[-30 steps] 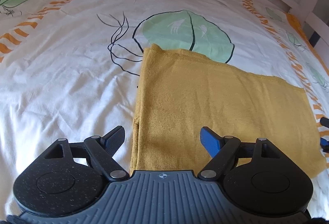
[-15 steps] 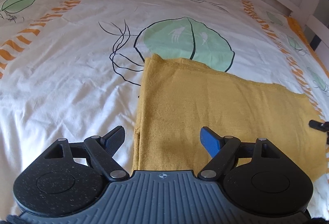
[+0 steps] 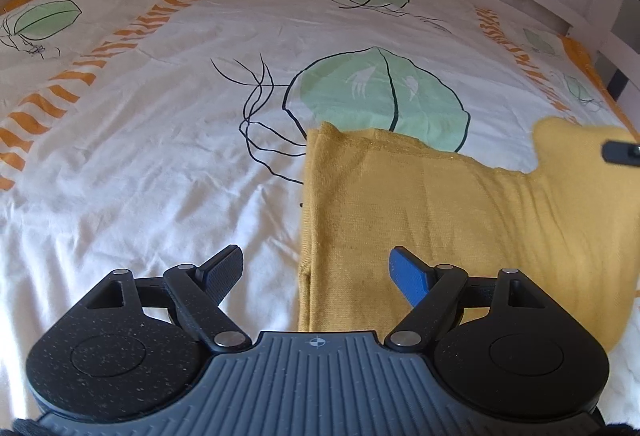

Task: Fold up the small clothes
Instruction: 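Move both open grippers to the folded edge of the sweater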

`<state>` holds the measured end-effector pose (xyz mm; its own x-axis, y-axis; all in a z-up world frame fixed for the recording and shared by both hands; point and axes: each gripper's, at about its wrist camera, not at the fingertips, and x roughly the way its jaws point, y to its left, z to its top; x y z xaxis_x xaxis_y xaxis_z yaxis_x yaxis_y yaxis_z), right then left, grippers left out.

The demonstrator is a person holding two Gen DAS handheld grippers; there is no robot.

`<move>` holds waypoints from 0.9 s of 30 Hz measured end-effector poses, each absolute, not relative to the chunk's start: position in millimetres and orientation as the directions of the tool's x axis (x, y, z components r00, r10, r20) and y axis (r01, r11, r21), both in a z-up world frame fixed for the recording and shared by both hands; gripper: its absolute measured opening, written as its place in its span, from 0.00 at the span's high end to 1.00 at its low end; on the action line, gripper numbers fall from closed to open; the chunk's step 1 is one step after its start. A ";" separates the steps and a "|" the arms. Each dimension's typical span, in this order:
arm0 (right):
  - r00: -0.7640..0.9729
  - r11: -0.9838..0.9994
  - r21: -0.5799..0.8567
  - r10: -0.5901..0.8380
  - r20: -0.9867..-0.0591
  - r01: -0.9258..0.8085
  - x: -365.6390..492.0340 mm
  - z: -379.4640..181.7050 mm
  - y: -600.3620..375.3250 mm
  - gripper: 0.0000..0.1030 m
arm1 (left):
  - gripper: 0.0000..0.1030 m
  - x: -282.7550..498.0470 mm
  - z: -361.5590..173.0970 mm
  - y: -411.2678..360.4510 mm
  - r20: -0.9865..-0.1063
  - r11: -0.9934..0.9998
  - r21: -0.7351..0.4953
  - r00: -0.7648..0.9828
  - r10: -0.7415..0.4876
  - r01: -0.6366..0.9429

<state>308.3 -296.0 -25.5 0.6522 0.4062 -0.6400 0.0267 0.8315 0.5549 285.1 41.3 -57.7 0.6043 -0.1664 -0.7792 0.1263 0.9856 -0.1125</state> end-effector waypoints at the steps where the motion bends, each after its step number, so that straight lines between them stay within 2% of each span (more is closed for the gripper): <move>1: 0.644 0.837 0.547 0.415 -0.642 0.006 313.2 -24.3 -281.7 0.79 | 0.23 285.2 -58.1 43.2 -0.779 0.986 -0.110 0.605 -0.164 0.125; 9: 0.562 0.861 0.500 0.460 -0.687 -0.093 342.0 -48.2 -182.3 0.79 | 0.23 288.0 -64.8 70.8 -0.783 0.987 -0.134 0.601 -0.160 0.089; 13: 0.516 0.900 0.422 0.412 -0.751 -0.106 349.4 -70.4 -144.3 0.79 | 0.23 291.2 -66.3 86.8 -0.787 0.986 -0.157 0.597 -0.156 0.051; 16: 0.487 0.919 0.379 0.380 -0.786 -0.106 353.4 -85.5 -125.6 0.74 | 0.23 292.5 -64.0 95.3 -0.783 0.985 -0.171 0.602 -0.157 0.035; 19: 0.479 0.897 0.434 0.417 -0.772 -0.081 355.5 -92.1 -125.1 0.64 | 0.23 293.1 -61.8 102.2 -0.778 0.984 -0.177 0.610 -0.153 0.021; 23: 0.500 0.832 0.545 0.518 -0.694 -0.106 356.7 -77.3 -126.1 0.64 | 0.23 293.2 -60.2 107.0 -0.774 0.982 -0.187 0.615 -0.151 0.006; 27: 0.545 0.812 0.568 0.540 -0.641 -0.136 353.9 -54.0 -136.8 0.64 | 0.23 293.3 -59.6 106.8 -0.770 0.981 -0.192 0.619 -0.157 0.010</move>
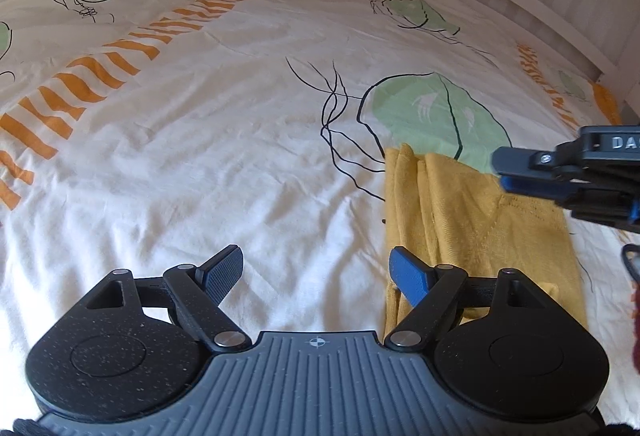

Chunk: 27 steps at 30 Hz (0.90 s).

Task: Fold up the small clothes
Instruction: 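Move both open grippers to the folded edge of the sweater, then grasp the folded edge with the left gripper while the right gripper grasps it, fold over, release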

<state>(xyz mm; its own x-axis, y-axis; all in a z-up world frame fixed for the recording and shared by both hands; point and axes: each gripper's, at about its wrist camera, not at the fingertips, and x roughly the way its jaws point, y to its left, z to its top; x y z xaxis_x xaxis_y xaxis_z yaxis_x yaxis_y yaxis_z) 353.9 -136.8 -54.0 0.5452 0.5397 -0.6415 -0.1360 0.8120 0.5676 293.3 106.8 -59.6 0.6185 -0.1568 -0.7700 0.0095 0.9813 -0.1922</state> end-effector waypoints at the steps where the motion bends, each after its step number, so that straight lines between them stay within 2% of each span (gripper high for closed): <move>1: 0.556 0.815 0.563 0.533 -0.638 -0.137 352.6 -50.1 -140.7 0.64 | 0.23 293.2 -59.7 106.0 -0.770 0.981 -0.192 0.618 -0.159 0.013; 7: 0.588 0.875 0.461 0.453 -0.670 -0.150 329.3 -46.0 -170.0 0.63 | 0.23 293.5 -59.3 102.4 -0.763 0.966 -0.256 0.604 -0.228 0.042; 11: 0.605 0.888 0.400 0.451 -0.656 -0.228 298.8 -46.5 -173.7 0.37 | 0.23 295.9 -58.7 99.0 -0.758 0.950 -0.305 0.586 -0.286 0.069; 16: 0.620 0.891 0.272 0.450 -0.643 -0.364 260.7 -53.6 -150.1 0.32 | 0.23 302.2 -57.0 96.2 -0.742 0.913 -0.401 0.558 -0.372 0.076; 24: 0.628 0.884 0.110 0.406 -0.664 -0.455 242.8 -84.1 -107.7 0.33 | 0.23 329.3 -54.6 74.6 -0.736 0.859 -0.499 0.468 -0.489 0.113; 25: 0.633 0.885 0.085 0.391 -0.669 -0.457 242.1 -87.0 -105.4 0.37 | 0.23 335.0 -57.4 71.2 -0.741 0.855 -0.506 0.450 -0.498 0.114; 26: 0.632 0.883 0.070 0.385 -0.673 -0.464 241.7 -89.6 -104.8 0.53 | 0.23 340.5 -60.5 67.9 -0.747 0.853 -0.510 0.433 -0.504 0.113; 27: 0.629 0.882 0.066 0.383 -0.676 -0.466 241.9 -90.9 -105.1 0.73 | 0.23 345.8 -63.7 64.7 -0.753 0.851 -0.512 0.417 -0.509 0.113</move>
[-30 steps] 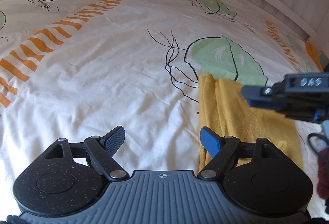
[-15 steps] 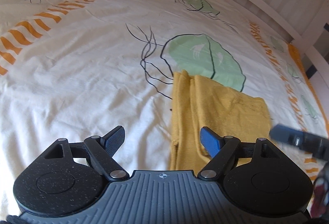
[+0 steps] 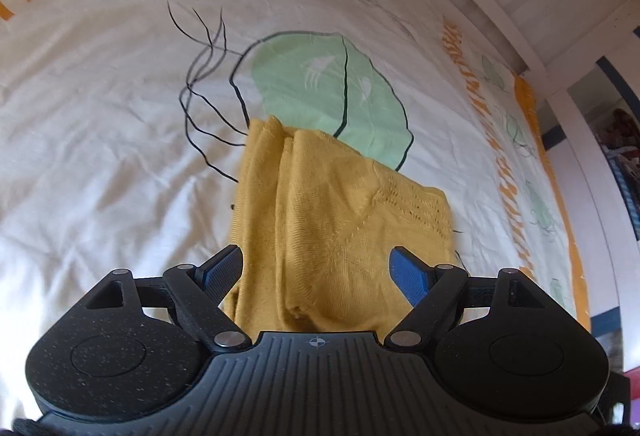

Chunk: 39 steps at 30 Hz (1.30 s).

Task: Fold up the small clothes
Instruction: 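Grasp the folded edge with the left gripper while the right gripper grasps it, fold over, release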

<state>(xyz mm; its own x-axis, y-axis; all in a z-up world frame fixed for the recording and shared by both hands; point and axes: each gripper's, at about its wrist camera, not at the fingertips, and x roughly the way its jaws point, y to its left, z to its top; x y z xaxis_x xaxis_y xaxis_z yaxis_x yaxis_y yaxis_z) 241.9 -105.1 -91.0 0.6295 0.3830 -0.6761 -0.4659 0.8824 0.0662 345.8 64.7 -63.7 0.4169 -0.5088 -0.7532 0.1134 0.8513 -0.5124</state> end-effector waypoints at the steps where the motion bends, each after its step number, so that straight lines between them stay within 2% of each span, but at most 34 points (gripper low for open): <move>1: 0.625 0.883 0.072 0.384 -0.679 -0.464 242.6 -91.2 -106.4 0.88 | 0.23 350.3 -67.4 61.6 -0.757 0.847 -0.518 0.398 -0.518 0.117; 8: 0.692 0.899 0.119 0.403 -0.599 -0.421 230.7 -76.4 -131.3 0.90 | 0.23 372.5 -84.2 48.2 -0.784 0.844 -0.524 0.325 -0.529 0.112; 14: 0.695 0.899 0.141 0.413 -0.588 -0.414 230.7 -73.5 -138.6 0.90 | 0.24 389.1 -97.4 35.7 -0.755 0.801 -0.587 0.275 -0.595 0.120; 15: 0.695 0.899 0.142 0.414 -0.588 -0.415 230.3 -73.8 -138.6 0.90 | 0.30 391.3 -98.8 33.5 -0.751 0.796 -0.592 0.272 -0.601 0.124; 16: 0.693 0.898 0.144 0.416 -0.589 -0.416 229.9 -74.4 -138.4 0.90 | 0.43 393.3 -99.8 30.8 -0.752 0.798 -0.589 0.277 -0.599 0.126; 17: 0.692 0.897 0.144 0.417 -0.589 -0.418 229.1 -75.1 -138.1 0.90 | 0.52 393.7 -100.4 29.1 -0.754 0.805 -0.580 0.290 -0.589 0.128; 18: 0.691 0.897 0.143 0.417 -0.590 -0.419 228.7 -75.8 -137.5 0.90 | 0.75 393.0 -100.5 28.3 -0.756 0.814 -0.566 0.313 -0.575 0.128; 19: 0.690 0.896 0.141 0.418 -0.591 -0.422 227.7 -76.1 -136.7 0.90 | 0.90 391.6 -99.9 28.8 -0.752 0.822 -0.554 0.343 -0.562 0.131; 26: 0.699 0.891 0.121 0.422 -0.577 -0.438 220.7 -73.1 -126.8 0.90 | 0.90 374.7 -62.9 39.5 -0.701 0.820 -0.504 0.425 -0.572 0.273; 30: 0.675 0.872 0.139 0.455 -0.581 -0.469 224.1 -77.5 -109.5 0.89 | 0.90 374.4 -73.4 50.6 -0.732 0.851 -0.445 0.434 -0.525 0.280; 31: 0.662 0.872 0.146 0.455 -0.595 -0.468 227.6 -82.8 -104.7 0.88 | 0.86 377.0 -82.3 51.7 -0.750 0.856 -0.435 0.415 -0.516 0.280; 33: 0.614 0.871 0.175 0.453 -0.647 -0.459 237.6 -98.1 -95.5 0.80 | 0.80 379.6 -100.5 56.2 -0.792 0.886 -0.399 0.398 -0.463 0.237; 36: 0.562 0.869 0.209 0.456 -0.690 -0.448 242.3 -115.8 -87.9 0.73 | 0.76 375.5 -108.2 71.4 -0.758 0.867 -0.461 0.422 -0.496 0.192; 38: 0.562 0.858 0.232 0.481 -0.673 -0.458 236.9 -116.1 -87.7 0.51 | 0.68 369.8 -102.2 78.2 -0.760 0.884 -0.441 0.460 -0.459 0.154; 39: 0.558 0.848 0.251 0.502 -0.661 -0.466 233.7 -114.6 -88.3 0.48 | 0.60 366.4 -97.1 78.6 -0.769 0.906 -0.397 0.486 -0.415 0.145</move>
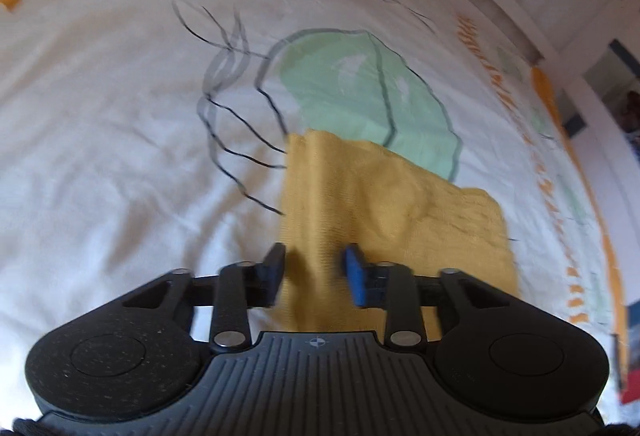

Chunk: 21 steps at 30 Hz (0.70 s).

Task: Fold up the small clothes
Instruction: 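Grasp the folded edge with the left gripper while the right gripper grasps it, fold over, release, then grasp the sweater edge with both grippers, fold it over again, open both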

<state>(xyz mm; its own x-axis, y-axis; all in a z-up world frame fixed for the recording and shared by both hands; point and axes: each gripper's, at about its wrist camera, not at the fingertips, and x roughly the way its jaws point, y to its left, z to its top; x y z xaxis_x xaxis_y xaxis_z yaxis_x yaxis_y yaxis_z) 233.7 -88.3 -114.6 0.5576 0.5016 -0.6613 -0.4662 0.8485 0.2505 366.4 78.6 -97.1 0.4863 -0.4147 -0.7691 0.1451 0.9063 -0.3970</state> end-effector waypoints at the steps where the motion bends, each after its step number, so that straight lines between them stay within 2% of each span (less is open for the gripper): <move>1: 0.559 0.837 0.261 0.521 -0.645 -0.480 229.6 -112.5 -87.9 0.46 | 0.60 363.1 -92.9 79.5 -0.772 0.920 -0.362 0.506 -0.385 0.147; 8: 0.558 0.795 0.270 0.582 -0.592 -0.543 206.2 -96.0 -85.9 0.46 | 0.58 320.0 -56.9 85.1 -0.729 0.926 -0.331 0.573 -0.373 0.181; 12: 0.580 0.808 0.263 0.568 -0.584 -0.527 193.9 -85.8 -97.3 0.45 | 0.47 288.8 -45.1 69.4 -0.710 0.914 -0.308 0.575 -0.407 0.266; 16: 0.599 0.834 0.281 0.540 -0.592 -0.475 182.4 -81.6 -120.1 0.43 | 0.46 266.8 -52.1 48.5 -0.711 0.908 -0.279 0.568 -0.414 0.313; 21: 0.617 0.875 0.292 0.481 -0.623 -0.387 179.1 -82.1 -150.9 0.43 | 0.46 259.8 -82.0 42.2 -0.765 0.946 -0.201 0.561 -0.315 0.255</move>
